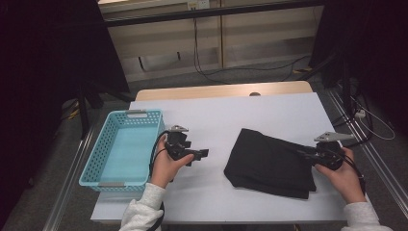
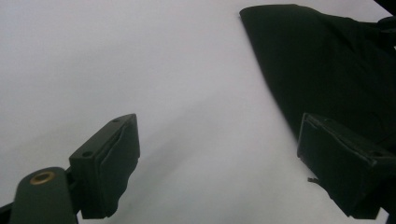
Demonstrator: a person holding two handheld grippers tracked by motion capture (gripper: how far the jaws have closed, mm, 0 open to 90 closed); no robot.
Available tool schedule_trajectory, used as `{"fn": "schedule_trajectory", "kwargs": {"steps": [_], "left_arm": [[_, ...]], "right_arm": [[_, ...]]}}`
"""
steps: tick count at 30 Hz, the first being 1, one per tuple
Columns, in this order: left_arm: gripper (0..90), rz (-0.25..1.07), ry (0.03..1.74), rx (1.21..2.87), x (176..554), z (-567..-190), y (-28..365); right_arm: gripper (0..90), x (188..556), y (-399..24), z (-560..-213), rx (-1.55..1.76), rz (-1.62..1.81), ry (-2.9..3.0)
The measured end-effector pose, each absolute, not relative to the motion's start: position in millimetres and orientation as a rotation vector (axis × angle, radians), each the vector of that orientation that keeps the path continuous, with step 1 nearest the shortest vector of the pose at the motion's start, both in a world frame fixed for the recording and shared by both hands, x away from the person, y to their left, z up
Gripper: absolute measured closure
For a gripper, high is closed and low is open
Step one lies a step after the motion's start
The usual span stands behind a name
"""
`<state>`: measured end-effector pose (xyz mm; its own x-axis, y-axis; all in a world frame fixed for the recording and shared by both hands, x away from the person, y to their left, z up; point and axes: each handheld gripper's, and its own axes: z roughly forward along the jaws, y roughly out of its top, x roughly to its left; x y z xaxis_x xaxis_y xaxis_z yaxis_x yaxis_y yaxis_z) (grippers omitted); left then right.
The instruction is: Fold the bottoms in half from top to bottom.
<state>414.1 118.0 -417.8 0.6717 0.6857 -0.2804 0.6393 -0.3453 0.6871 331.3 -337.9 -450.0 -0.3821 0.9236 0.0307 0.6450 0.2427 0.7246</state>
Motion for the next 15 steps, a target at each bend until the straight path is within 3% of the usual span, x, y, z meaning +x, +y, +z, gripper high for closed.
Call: {"fn": "schedule_trajectory", "kwargs": {"steps": [2, 5, 12, 15], "left_arm": [[13.2, 0.073, 1.016, 2.070, 414, -417, 118], [13.2, 0.075, 1.013, 2.074, 414, -418, 117], [13.2, 0.075, 1.010, 2.076, 413, -418, 116], [13.2, 0.073, 1.006, 2.079, 411, -418, 114]], "right_arm": [[82.3, 332, -337, -450, 1.428, 0.958, 2.140], [88.1, 332, -335, -448, 1.414, 0.923, 2.149], [87.8, 331, -348, -448, 1.494, 0.932, 2.057], [77.0, 331, -348, -449, 1.499, 0.942, 2.062]]}}
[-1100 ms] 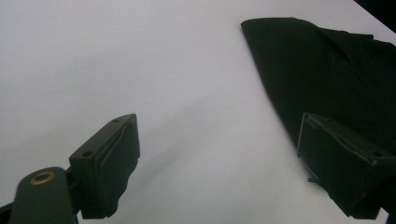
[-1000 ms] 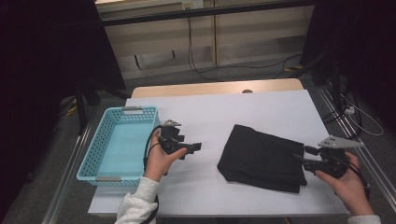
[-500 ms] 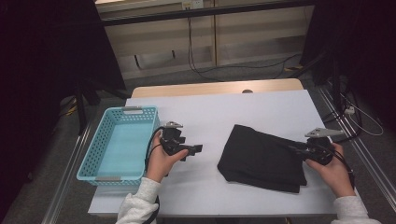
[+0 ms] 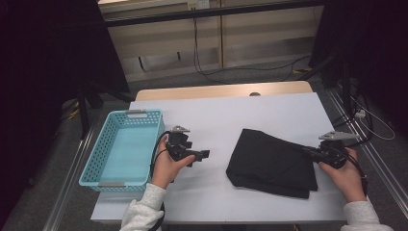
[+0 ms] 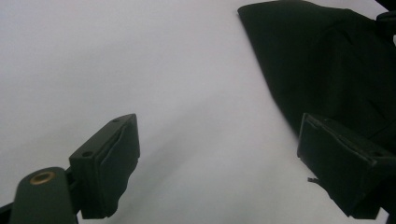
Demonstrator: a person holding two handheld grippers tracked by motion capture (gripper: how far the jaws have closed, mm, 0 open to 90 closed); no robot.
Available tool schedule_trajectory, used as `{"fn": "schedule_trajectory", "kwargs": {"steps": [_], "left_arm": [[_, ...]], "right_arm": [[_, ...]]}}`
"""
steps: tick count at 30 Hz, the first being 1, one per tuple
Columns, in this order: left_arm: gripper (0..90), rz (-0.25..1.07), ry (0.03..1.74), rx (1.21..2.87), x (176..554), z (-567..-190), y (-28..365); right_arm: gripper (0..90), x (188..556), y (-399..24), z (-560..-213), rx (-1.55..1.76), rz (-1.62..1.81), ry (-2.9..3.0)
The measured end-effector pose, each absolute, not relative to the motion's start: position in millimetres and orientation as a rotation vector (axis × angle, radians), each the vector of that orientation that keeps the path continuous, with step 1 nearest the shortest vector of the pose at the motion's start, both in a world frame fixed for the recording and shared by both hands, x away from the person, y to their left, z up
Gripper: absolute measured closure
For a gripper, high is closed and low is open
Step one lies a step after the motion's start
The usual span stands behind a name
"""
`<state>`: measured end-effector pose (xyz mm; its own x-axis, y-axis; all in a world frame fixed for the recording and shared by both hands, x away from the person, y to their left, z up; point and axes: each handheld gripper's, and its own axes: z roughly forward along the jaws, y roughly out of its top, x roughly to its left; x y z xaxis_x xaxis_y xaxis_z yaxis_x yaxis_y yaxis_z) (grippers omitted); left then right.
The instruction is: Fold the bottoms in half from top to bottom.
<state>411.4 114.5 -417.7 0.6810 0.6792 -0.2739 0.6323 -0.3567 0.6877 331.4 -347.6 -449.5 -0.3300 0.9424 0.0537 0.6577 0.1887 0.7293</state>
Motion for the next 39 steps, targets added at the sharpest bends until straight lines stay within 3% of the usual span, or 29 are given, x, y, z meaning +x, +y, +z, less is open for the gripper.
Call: {"fn": "schedule_trajectory", "kwargs": {"steps": [5, 14, 32, 39], "left_arm": [[13.0, 0.063, 0.994, 2.079, 409, -418, 112], [11.6, 0.037, 0.964, 2.083, 403, -417, 107], [10.0, -0.018, 0.892, 2.113, 385, -421, 92], [10.0, -0.028, 0.874, 2.130, 380, -425, 85]], "right_arm": [[50.0, 329, -346, -447, 1.494, 0.953, 2.019], [25.0, 322, -345, -444, 1.528, 1.014, 1.949], [13.0, 317, -324, -444, 1.497, 1.086, 2.012], [14.1, 317, -321, -444, 1.478, 1.075, 2.031]]}}
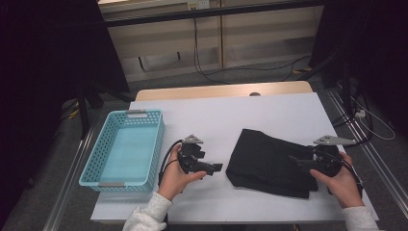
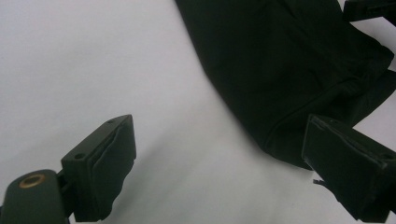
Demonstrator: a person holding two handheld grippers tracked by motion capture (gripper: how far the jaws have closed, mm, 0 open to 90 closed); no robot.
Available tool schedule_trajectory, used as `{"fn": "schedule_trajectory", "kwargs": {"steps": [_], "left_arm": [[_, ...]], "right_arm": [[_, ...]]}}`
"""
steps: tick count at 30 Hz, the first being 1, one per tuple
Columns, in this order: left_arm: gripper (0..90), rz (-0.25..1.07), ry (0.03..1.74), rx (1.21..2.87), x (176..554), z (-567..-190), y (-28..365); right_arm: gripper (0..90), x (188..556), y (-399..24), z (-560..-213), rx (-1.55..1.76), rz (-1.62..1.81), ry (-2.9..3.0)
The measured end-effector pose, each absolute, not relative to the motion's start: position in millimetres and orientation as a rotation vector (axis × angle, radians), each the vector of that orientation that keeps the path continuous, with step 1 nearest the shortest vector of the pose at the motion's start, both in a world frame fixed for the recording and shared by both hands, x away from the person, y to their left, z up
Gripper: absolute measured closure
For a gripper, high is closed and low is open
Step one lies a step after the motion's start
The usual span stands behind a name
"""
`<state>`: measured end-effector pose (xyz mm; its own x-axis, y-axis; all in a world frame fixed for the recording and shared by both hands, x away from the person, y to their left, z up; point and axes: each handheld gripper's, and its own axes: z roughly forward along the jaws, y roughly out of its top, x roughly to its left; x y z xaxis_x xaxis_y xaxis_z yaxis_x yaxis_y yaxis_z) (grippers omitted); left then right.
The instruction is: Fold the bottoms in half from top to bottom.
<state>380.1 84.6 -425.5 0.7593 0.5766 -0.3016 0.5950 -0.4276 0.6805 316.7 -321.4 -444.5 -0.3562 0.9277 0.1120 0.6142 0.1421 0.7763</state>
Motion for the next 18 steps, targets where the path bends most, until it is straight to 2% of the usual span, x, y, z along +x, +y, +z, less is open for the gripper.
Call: {"fn": "schedule_trajectory", "kwargs": {"steps": [18], "left_arm": [[21.1, -0.022, 0.812, 2.166, 370, -434, 68]], "right_arm": [[12.2, 314, -324, -443, 1.464, 1.082, 2.009]]}}
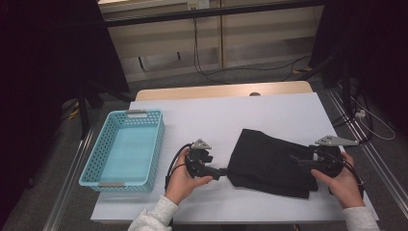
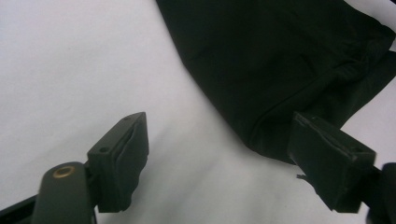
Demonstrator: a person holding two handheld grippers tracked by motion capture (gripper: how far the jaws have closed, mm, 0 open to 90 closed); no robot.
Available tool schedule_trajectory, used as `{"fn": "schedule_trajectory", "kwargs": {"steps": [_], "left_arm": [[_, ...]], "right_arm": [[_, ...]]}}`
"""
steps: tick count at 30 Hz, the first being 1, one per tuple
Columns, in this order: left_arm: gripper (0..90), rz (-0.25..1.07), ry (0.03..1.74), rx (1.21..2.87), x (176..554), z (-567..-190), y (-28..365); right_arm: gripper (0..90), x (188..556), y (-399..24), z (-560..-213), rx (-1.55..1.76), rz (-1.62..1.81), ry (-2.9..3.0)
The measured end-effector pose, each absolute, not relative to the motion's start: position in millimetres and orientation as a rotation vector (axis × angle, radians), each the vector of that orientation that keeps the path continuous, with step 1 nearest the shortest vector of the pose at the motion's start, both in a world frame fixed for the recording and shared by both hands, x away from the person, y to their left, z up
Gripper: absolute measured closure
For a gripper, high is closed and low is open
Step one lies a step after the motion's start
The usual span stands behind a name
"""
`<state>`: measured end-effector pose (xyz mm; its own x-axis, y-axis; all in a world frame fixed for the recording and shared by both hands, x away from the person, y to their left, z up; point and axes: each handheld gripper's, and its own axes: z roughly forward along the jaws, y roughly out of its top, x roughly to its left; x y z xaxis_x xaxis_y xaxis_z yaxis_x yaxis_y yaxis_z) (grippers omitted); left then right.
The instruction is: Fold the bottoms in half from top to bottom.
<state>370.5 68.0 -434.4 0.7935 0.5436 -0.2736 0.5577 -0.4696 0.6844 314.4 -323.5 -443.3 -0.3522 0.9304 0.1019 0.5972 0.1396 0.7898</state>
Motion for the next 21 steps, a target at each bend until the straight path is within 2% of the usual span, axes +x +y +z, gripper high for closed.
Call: {"fn": "schedule_trajectory", "kwargs": {"steps": [8, 21], "left_arm": [[28.0, -0.017, 0.796, 2.189, 369, -440, 64], [30.1, 0.020, 0.791, 2.207, 366, -451, 56]], "right_arm": [[12.1, 315, -322, -444, 1.463, 1.081, 2.017], [11.9, 315, -322, -445, 1.456, 1.084, 2.025]]}}
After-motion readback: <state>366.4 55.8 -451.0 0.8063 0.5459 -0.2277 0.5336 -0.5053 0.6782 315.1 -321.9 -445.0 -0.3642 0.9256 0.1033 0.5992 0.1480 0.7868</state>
